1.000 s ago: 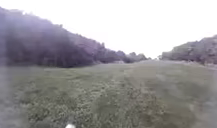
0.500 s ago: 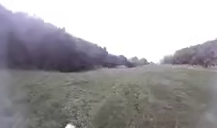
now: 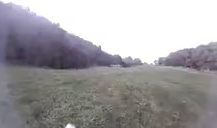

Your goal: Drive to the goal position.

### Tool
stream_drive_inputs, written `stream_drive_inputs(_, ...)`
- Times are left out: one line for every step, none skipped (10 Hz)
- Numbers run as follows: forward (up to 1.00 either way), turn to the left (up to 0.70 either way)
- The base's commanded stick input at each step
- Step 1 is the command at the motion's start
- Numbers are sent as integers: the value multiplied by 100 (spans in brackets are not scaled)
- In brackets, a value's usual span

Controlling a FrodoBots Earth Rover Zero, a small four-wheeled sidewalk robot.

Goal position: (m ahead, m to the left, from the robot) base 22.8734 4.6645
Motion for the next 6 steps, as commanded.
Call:
stream_drive_inputs(70,0)
stream_drive_inputs(70,0)
stream_drive_inputs(70,0)
stream_drive_inputs(70,-7)
stream_drive_inputs(70,-21)
stream_drive_inputs(70,-29)
